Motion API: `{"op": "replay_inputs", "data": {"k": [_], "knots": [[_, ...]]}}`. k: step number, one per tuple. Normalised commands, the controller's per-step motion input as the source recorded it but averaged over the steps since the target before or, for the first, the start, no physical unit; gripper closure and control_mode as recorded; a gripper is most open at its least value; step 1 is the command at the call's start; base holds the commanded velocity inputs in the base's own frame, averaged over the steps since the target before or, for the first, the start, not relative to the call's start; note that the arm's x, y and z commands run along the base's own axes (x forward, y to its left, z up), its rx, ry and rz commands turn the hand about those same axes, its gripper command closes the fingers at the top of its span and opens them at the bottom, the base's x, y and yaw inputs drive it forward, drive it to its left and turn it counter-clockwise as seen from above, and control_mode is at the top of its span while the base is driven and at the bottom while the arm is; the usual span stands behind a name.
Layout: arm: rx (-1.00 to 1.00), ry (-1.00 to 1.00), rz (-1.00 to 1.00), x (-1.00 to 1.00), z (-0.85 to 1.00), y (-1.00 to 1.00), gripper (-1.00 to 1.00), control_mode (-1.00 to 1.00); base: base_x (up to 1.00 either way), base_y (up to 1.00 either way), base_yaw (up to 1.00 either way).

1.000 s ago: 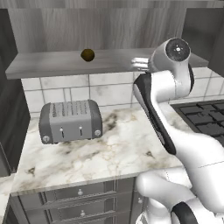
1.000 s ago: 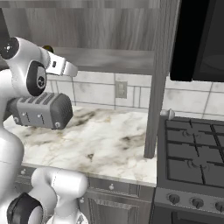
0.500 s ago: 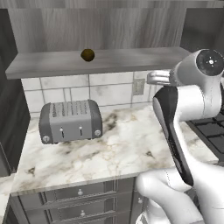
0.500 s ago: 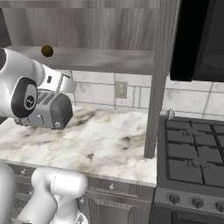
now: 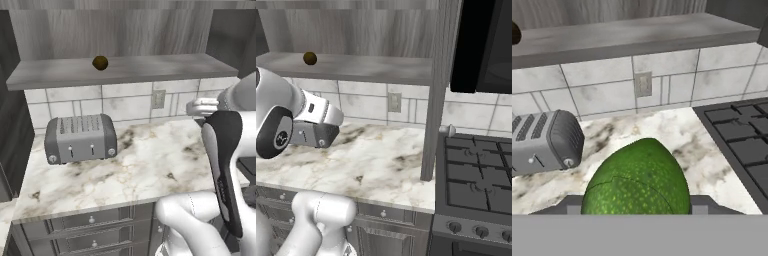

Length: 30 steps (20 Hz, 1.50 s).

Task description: Pick the avocados from the cabinet and place them in one bowl. Pick the onion from the sink and place it in the other bowl.

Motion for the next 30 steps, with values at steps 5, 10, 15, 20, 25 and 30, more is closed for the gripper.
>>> {"op": "replay_inputs", "data": {"k": [5, 10, 15, 20, 25, 30], "knots": [[0.0, 0.02, 0.06, -0.59, -0.31, 0.0, 1.0, -1.0, 0.0, 0.0, 0.0], [0.0, 0.02, 0.05, -0.41, -0.27, 0.0, 1.0, -1.0, 0.0, 0.0, 0.0], [-0.01, 0.0, 0.01, -0.07, -0.04, 0.0, 1.0, -1.0, 0.0, 0.0, 0.0], [0.0, 0.0, 0.0, 0.0, 0.0, 0.0, 1.0, -1.0, 0.0, 0.0, 0.0], [0.0, 0.0, 0.0, -0.08, 0.0, 0.0, 1.0, 1.0, -0.16, -0.02, -0.02], [0.0, 0.0, 0.0, 0.0, 0.0, 0.0, 1.0, 1.0, -0.45, -0.05, -0.05]]}}
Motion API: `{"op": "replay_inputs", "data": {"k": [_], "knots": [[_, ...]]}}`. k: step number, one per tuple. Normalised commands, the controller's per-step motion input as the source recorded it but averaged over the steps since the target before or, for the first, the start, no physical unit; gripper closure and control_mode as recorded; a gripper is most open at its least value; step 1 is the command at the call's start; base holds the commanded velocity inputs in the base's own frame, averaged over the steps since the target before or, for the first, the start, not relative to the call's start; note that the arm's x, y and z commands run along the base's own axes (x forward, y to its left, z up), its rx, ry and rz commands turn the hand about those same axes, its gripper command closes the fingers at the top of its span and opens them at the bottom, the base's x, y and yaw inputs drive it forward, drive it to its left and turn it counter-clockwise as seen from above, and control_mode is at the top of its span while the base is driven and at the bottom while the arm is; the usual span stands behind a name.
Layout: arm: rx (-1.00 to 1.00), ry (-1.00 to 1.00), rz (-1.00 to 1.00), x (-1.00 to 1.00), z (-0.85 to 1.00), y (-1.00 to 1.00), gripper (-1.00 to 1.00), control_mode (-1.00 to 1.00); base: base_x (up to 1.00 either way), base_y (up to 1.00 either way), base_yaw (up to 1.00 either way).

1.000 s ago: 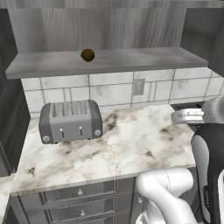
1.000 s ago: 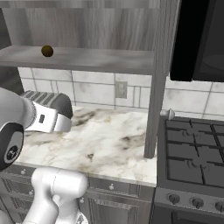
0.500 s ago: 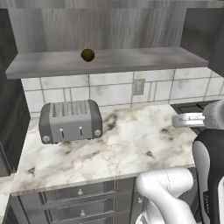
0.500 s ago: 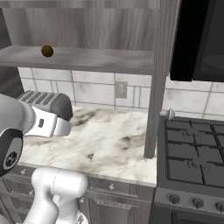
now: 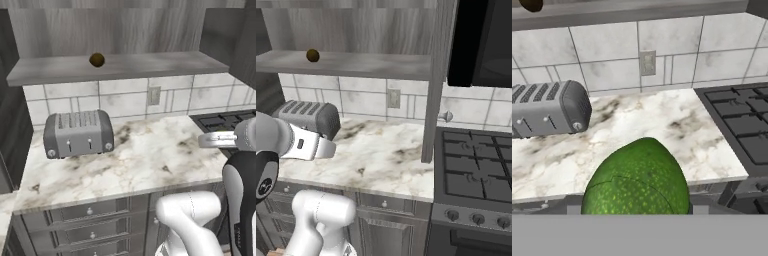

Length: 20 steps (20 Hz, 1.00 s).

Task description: Pick the avocados from the cabinet and place them in one bowl. Pick the onion from the sink and place it in the other bowl.

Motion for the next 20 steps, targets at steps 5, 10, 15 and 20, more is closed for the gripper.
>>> {"op": "replay_inputs", "data": {"k": [5, 10, 15, 20], "knots": [[0.0, 0.0, 0.0, 0.0, 0.0, 0.0, 1.0, 1.0, -0.32, 0.0, -0.01], [0.0, 0.0, 0.0, 0.0, 0.0, 0.0, 1.0, 1.0, -0.19, 0.01, 0.05], [0.0, 0.0, 0.0, 0.0, 0.0, 0.0, 1.0, 1.0, -0.27, 0.07, 0.28], [0.0, 0.0, 0.0, 0.0, 0.0, 0.0, 1.0, 1.0, -0.05, 0.17, 0.49]]}}
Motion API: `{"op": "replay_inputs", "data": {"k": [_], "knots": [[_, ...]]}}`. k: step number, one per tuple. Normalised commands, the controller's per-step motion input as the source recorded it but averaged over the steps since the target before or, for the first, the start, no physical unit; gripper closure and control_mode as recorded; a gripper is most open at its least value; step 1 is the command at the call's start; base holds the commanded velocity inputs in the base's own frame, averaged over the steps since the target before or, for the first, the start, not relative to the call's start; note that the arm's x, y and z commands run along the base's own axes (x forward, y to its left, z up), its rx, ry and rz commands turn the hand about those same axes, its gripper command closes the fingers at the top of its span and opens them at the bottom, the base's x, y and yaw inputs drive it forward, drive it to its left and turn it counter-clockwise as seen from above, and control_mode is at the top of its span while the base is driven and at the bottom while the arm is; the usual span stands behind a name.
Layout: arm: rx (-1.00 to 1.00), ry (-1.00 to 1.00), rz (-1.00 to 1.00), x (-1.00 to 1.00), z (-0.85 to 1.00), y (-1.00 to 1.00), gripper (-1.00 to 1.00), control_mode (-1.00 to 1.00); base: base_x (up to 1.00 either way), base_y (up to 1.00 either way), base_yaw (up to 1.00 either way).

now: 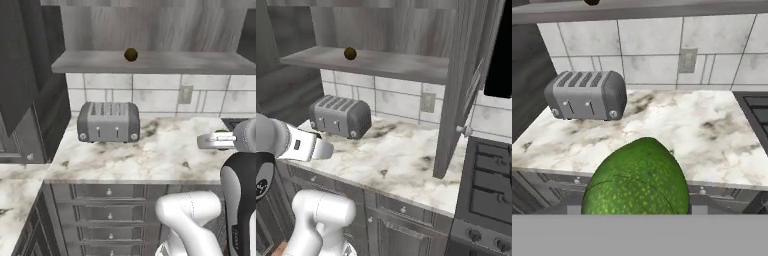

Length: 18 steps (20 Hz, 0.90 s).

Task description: Pick the avocados from the cabinet and place them in one bowl. Pick the onion from the sink and place it in the other bowl.

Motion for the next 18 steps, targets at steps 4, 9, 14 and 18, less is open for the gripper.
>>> {"op": "replay_inputs", "data": {"k": [4, 9, 14, 18], "knots": [[0.0, 0.0, 0.0, 0.0, 0.0, 0.0, 1.0, 1.0, -0.03, 0.17, 0.5], [0.0, 0.0, 0.0, 0.0, 0.0, 0.0, 1.0, 1.0, 0.0, 0.21, 0.5], [0.0, 0.0, 0.0, 0.0, 0.0, 0.0, 1.0, 1.0, 0.0, 0.25, 0.5], [0.0, 0.0, 0.0, 0.0, 0.0, 0.0, 1.0, 1.0, -0.11, 0.3, 0.44]]}}
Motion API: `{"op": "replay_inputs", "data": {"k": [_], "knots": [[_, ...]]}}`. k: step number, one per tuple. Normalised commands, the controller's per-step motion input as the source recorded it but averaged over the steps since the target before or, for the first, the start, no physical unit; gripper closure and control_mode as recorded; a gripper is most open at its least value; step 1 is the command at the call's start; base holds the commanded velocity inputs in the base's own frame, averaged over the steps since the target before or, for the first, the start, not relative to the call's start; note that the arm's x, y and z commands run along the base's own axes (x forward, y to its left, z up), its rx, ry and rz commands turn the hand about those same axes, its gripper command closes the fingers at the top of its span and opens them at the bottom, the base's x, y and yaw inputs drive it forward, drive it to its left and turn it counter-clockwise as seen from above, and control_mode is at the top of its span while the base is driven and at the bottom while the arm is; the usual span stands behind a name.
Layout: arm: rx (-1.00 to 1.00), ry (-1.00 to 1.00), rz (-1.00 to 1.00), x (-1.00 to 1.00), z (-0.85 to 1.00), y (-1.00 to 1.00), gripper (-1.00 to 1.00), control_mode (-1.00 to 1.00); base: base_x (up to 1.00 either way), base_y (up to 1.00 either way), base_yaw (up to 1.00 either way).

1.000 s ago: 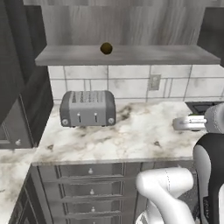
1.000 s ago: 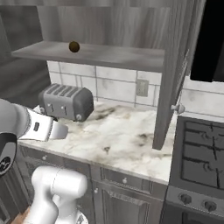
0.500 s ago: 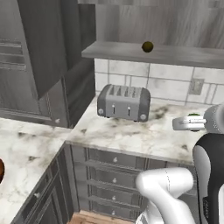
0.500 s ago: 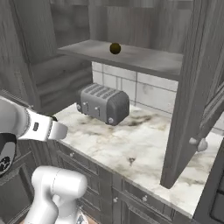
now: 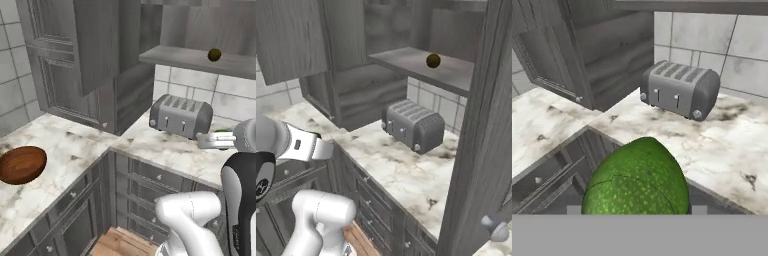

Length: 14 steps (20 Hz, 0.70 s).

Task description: Pick the avocados from the cabinet and place them in one bowl. Pick the onion from the sink and place it in the other bowl.

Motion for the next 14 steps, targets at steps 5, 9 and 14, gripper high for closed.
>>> {"op": "replay_inputs", "data": {"k": [5, 9, 14], "knots": [[0.0, 0.0, 0.0, 0.0, 0.0, 0.0, 1.0, 1.0, -0.16, 0.36, 0.42], [0.0, 0.0, 0.0, 0.0, 0.0, 0.0, 1.0, 1.0, -0.15, 0.38, 0.42], [0.0, 0.0, 0.0, 0.0, 0.0, 0.0, 1.0, 1.0, -0.16, 0.48, 0.36]]}}
